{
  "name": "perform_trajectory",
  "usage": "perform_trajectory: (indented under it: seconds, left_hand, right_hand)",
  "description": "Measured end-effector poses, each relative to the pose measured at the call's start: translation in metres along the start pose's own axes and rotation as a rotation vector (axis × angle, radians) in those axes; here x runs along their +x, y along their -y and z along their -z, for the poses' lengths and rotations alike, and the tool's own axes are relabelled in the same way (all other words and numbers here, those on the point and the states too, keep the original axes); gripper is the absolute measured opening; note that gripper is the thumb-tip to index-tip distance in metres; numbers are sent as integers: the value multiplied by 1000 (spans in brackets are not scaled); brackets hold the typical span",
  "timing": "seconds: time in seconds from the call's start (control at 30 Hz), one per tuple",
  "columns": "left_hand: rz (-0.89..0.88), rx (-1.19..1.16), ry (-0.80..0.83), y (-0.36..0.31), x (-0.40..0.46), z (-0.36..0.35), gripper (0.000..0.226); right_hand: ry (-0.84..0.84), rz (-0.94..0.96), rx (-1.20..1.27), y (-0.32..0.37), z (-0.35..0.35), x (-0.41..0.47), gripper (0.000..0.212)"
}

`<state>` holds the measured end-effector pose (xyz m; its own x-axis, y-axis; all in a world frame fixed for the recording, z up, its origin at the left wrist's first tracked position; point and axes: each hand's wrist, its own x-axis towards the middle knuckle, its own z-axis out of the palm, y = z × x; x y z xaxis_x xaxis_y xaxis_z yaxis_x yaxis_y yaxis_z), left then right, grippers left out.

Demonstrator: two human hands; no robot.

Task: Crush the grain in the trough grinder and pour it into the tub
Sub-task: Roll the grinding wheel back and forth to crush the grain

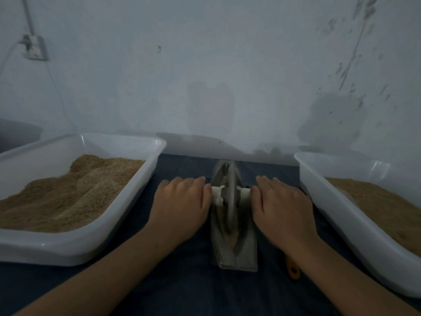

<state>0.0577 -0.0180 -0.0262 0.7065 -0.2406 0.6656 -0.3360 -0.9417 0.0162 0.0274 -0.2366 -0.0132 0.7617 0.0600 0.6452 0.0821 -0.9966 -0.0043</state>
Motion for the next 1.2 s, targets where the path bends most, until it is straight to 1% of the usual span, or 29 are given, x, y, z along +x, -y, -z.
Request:
perform_trajectory:
  seconds: [0.07, 0.13, 0.17, 0.23, 0.3, 0.37, 0.43, 0.5, 0.53, 0.57, 0.6, 0.63, 0.67, 0.7, 0.8, 0.87, 0.93, 1.03, 1.1, 1.17, 1.2]
  left_hand:
    - [-20, 86, 18, 2, 14, -9, 52]
    - [-66, 185, 58, 4, 30, -18, 38]
    - [-68, 203, 85, 6, 38, -22, 33]
    - [-88, 252, 136, 8, 53, -29, 24]
    - [-92, 276, 173, 8, 67, -35, 20]
    - [-45, 232, 214, 10, 81, -39, 23]
    - [-11, 214, 262, 8, 92, -40, 31]
    - [-13, 213, 239, 4, 93, -36, 46]
    - [-33, 223, 217, 2, 89, -34, 51]
    - [-68, 232, 192, 2, 84, -32, 48]
    - [-107, 247, 168, 1, 77, -30, 39]
    - [-135, 269, 151, 2, 70, -28, 27]
    - [-147, 284, 146, 3, 64, -26, 19]
    - [-151, 292, 143, 4, 57, -25, 18]
    - [-151, 249, 73, 6, 31, -21, 22]
    - [-94, 189, 37, 7, 14, -16, 37]
    - [-16, 71, 22, 6, 2, -12, 51]
    - [8, -27, -35, 3, -6, -7, 55]
    - [10, -44, -28, 2, -3, -7, 57]
    - [2, -12, -20, 3, 6, -11, 56]
    - [-28, 45, -15, 4, 12, -13, 51]
  right_hand:
    - [68, -44, -46, 1, -3, 14, 53]
    - [177, -70, -84, 1, -13, 28, 48]
    - [192, -89, -77, 0, -19, 35, 47]
    - [159, -125, -32, -6, -33, 52, 50]
    - [158, -158, 14, -12, -44, 67, 52]
    - [222, -192, 18, -13, -49, 80, 56]
    - [269, -227, 55, -15, -51, 88, 59]
    - [294, -223, 53, -16, -51, 86, 53]
    - [297, -182, 15, -17, -51, 81, 46]
    - [271, -139, -6, -16, -48, 74, 36]
    - [241, -104, -13, -16, -46, 66, 29]
    - [219, -107, 17, -15, -43, 59, 28]
    - [189, -112, 38, -12, -38, 53, 33]
    - [180, -117, 35, -9, -32, 47, 38]
    - [83, -14, -61, -1, -18, 33, 49]
    - [-18, 14, -23, 1, -10, 23, 51]
    - [-68, 40, -9, 2, -6, 13, 49]
    - [-93, 73, -19, 0, -4, 4, 53]
    - [-123, 84, -21, -1, -6, 4, 51]
    - [-140, 81, -33, -2, -12, 10, 47]
    - [-121, 67, -51, -2, -14, 16, 48]
